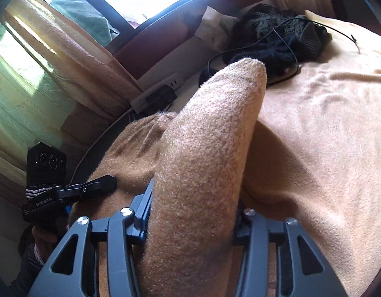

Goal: Fold clothes

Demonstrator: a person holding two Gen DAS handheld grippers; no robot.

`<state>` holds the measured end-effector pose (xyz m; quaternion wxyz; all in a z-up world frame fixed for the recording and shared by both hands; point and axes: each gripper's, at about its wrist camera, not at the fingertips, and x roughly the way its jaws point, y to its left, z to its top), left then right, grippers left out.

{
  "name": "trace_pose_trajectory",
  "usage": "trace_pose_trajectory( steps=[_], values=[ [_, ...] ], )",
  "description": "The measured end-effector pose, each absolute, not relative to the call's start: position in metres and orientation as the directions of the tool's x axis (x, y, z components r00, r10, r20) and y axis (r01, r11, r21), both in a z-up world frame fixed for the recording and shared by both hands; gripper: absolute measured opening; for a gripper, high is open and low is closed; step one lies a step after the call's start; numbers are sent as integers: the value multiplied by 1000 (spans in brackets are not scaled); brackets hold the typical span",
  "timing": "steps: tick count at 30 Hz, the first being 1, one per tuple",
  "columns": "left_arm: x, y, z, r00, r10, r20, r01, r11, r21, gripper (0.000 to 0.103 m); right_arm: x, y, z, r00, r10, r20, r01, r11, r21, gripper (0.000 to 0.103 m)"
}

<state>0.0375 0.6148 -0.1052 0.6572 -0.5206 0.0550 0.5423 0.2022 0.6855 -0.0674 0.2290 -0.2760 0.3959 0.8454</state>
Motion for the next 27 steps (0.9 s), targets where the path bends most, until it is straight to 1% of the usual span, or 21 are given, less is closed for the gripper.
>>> trace_pose_trajectory(
  steps=[1, 2, 3, 4, 6, 9, 11, 13, 16, 18, 20, 21, 23, 25, 26, 27],
  values=[
    [37, 620, -104, 395, 655, -644, -778, -134, -613, 57, 202, 684, -68, -729, 173, -662, -619, -580, 530, 59],
    [37, 622, -103, 377, 655, -655, -790, -143, -597, 60, 202, 682, -67, -709, 183, -681, -638, -578, 509, 61],
    [38, 620, -100, 350, 657, -668, -803, -157, -575, 64, 201, 679, -65, -686, 196, -701, -659, -576, 483, 67],
    [39, 618, -97, 321, 659, -680, -816, -172, -552, 66, 201, 676, -61, -655, 224, -721, -685, -578, 443, 74],
    [43, 608, -85, 241, 676, -696, -853, -195, -484, 67, 201, 667, -51, -582, 295, -757, -739, -581, 342, 81],
    [56, 587, -59, 120, 703, -701, -907, -210, -365, 67, 205, 647, -36, -475, 434, -765, -798, -580, 166, 81],
    [69, 576, -45, 35, 712, -701, -948, -199, -250, 67, 209, 627, -24, -473, 469, -746, -793, -595, 128, 82],
    [80, 570, -39, -23, 703, -711, -970, -187, -153, 67, 210, 605, -18, -491, 463, -738, -771, -625, 121, 83],
    [87, 567, -46, -17, 664, -747, -978, -166, -126, 67, 206, 580, -21, -493, 431, -756, -746, -657, 112, 84],
    [88, 567, -52, -21, 649, -761, -979, -167, -116, 68, 195, 569, -37, -458, 399, -794, -733, -675, 83, 84],
    [88, 565, -58, -11, 638, -770, -980, -158, -117, 68, 189, 561, -49, -415, 427, -804, -741, -671, 26, 86],
    [89, 565, -61, -9, 632, -775, -981, -155, -115, 70, 188, 559, -50, -402, 436, -805, -747, -665, 13, 86],
    [90, 561, -62, -29, 631, -775, -981, -166, -98, 74, 188, 559, -49, -387, 432, -815, -759, -650, 16, 86],
    [92, 553, -58, -47, 631, -774, -979, -183, -90, 75, 190, 563, -45, -377, 401, -835, -773, -633, 46, 87],
    [94, 549, -55, -57, 630, -774, -978, -192, -84, 78, 195, 562, -41, -378, 392, -839, -782, -620, 62, 87],
    [97, 543, -51, -89, 626, -775, -975, -212, -59, 85, 200, 559, -36, -381, 390, -839, -790, -608, 76, 87]
  ],
)
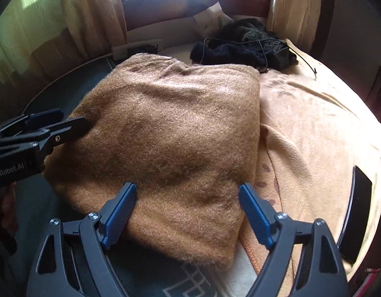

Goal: Fold clothes

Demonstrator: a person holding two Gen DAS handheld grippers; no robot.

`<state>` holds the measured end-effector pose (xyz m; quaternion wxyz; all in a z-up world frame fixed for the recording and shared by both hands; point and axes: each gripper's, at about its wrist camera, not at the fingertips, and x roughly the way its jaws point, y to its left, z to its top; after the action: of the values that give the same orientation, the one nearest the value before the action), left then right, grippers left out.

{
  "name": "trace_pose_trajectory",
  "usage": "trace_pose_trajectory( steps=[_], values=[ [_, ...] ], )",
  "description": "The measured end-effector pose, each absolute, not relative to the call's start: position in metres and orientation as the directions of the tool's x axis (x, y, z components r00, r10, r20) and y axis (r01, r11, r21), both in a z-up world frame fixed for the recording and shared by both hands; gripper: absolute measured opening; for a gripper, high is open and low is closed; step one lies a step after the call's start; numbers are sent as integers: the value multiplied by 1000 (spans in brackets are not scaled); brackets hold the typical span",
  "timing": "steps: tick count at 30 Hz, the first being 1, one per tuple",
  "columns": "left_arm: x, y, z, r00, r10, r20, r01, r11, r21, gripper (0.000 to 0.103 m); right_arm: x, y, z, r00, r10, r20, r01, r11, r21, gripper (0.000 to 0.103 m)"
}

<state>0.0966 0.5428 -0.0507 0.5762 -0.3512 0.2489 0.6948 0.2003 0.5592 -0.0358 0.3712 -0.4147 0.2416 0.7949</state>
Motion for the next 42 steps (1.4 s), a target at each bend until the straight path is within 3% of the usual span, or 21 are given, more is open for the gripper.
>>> trace_pose_trajectory(
  steps=[4, 5, 9, 14, 42],
  values=[
    [114, 515, -33, -220, 631, -744, -961, -273, 53, 93, 221, 543, -15, -393, 395, -831, -816, -566, 117, 90],
    [118, 507, -30, -234, 633, -738, -958, -279, 64, 103, 226, 537, -11, -398, 402, -825, -818, -562, 120, 91],
    [137, 481, -23, -212, 648, -731, -960, -277, 33, 103, 244, 514, -1, -397, 439, -806, -829, -548, 109, 102],
    [152, 461, -15, -160, 655, -738, -961, -273, -34, 103, 255, 495, 4, -386, 468, -795, -835, -543, 86, 102],
    [159, 451, -8, -195, 639, -744, -958, -287, 5, 103, 264, 493, 12, -384, 512, -769, -855, -511, 87, 102]
  ],
)
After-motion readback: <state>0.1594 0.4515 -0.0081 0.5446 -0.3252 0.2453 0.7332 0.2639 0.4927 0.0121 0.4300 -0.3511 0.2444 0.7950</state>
